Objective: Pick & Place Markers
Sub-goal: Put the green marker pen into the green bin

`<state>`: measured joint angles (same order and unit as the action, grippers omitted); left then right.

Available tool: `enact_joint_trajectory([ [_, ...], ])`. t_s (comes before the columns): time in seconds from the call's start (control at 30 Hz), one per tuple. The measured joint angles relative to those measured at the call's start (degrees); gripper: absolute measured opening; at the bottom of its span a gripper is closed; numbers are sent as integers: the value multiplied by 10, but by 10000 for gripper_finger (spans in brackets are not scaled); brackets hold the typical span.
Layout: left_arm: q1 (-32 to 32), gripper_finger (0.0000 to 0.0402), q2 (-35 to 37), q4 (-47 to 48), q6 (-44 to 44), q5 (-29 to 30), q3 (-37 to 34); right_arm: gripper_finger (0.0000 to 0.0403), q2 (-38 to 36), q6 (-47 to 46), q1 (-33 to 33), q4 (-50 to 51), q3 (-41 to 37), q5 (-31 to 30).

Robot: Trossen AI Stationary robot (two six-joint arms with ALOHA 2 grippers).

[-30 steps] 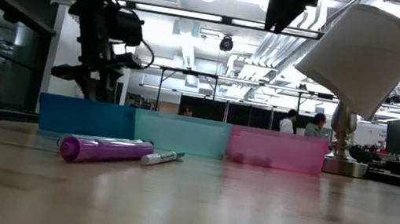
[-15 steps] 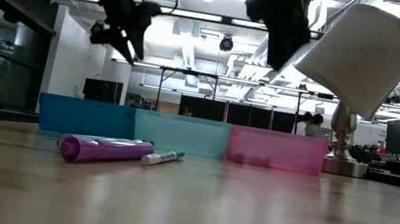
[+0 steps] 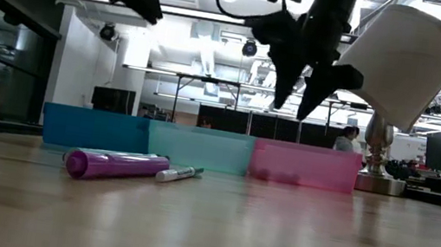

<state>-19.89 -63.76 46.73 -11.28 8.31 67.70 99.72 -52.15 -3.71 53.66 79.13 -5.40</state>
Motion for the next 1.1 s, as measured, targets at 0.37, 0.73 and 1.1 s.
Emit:
enact_joint_trajectory([
  [0.37,43,140,61,-3,108,-7,0,217,0,-265,47,-243,-95,28],
  [0.73,42,140,104,-1,164,-66,-1,217,0,-329,58,-284,-91,-8],
  [1.1,42,140,151,50,118,-81,-1,217,70,-298,66,-218,10,-7],
])
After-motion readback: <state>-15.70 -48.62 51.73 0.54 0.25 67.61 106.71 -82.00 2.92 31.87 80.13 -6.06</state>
